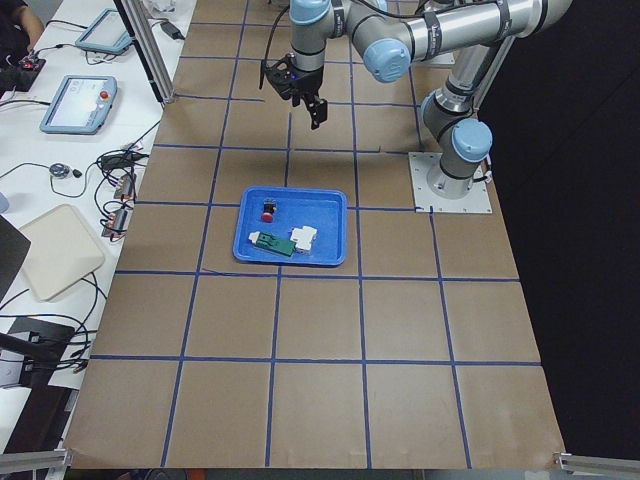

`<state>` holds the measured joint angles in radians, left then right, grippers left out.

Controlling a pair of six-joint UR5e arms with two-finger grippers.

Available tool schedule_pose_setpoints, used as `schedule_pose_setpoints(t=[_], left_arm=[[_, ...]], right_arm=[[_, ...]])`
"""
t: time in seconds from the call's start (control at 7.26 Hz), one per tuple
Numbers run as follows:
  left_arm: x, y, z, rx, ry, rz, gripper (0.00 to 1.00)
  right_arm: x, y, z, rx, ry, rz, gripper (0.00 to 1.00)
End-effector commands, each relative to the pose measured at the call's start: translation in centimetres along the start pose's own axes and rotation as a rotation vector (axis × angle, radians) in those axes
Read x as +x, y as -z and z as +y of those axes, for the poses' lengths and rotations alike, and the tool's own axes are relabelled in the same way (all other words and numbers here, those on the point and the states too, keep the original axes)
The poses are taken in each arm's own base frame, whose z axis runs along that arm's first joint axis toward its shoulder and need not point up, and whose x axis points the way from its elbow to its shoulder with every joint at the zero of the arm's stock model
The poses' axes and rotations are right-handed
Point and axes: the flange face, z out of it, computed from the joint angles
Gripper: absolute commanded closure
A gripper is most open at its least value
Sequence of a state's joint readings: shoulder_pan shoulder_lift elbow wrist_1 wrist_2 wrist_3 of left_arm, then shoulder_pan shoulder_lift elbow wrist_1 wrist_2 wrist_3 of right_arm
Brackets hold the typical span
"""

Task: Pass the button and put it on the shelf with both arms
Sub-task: 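Raise the left gripper and move it over the red push button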

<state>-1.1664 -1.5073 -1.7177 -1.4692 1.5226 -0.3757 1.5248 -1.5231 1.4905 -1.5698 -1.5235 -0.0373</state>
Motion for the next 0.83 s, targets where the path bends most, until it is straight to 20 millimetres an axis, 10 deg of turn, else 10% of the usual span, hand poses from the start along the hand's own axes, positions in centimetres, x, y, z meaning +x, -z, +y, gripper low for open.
schedule_pose_setpoints(t=[0.0,0.69], left_arm=[[-4.5,-3.4,-6.0,-0.094,0.412,0.053,0.0],[-7.7,-14.8,-16.4,-0.27,0.716,0.165,0.02]], right_arm=[[0.0,0.8,0.8,0.002,-0.008,0.012,0.0],[0.4,1.0,1.4,-0.007,-0.01,0.053,0.0]])
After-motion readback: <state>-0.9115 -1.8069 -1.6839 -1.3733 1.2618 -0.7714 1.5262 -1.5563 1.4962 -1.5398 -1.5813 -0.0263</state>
